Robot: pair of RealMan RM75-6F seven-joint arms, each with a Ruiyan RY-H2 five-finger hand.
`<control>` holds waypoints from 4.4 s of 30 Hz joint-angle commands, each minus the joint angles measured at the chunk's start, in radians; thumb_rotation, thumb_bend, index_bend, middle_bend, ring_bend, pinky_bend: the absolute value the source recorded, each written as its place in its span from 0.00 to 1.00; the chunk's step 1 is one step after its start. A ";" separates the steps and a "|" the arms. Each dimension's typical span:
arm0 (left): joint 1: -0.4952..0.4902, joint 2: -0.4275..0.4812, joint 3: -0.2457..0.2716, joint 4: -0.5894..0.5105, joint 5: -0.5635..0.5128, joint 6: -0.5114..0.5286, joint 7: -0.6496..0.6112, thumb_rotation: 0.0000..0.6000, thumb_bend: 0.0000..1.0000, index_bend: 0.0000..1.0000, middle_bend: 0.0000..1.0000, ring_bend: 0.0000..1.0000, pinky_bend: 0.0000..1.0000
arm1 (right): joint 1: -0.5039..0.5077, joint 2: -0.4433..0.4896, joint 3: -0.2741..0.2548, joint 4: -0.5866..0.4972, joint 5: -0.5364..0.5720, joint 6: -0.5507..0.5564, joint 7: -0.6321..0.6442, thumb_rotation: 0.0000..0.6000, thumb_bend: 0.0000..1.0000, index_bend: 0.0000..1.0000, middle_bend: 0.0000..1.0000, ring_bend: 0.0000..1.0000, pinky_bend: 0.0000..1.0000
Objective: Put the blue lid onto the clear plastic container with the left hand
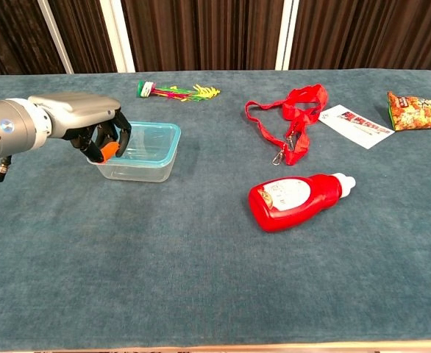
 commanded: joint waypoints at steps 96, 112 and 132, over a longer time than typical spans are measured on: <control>0.084 -0.108 0.021 0.282 0.293 -0.112 -0.271 1.00 0.57 0.73 0.71 0.51 0.54 | -0.002 0.000 0.001 -0.002 -0.001 0.001 0.006 1.00 0.39 0.06 0.04 0.03 0.00; 0.087 -0.123 0.007 0.315 0.322 -0.118 -0.294 1.00 0.57 0.73 0.71 0.51 0.54 | -0.002 0.000 0.001 -0.001 -0.001 0.000 0.008 1.00 0.39 0.06 0.04 0.03 0.00; 0.072 0.040 -0.102 0.088 0.287 -0.042 -0.249 1.00 0.56 0.73 0.70 0.51 0.54 | -0.002 0.000 0.002 -0.004 0.000 0.000 0.008 1.00 0.39 0.06 0.04 0.03 0.00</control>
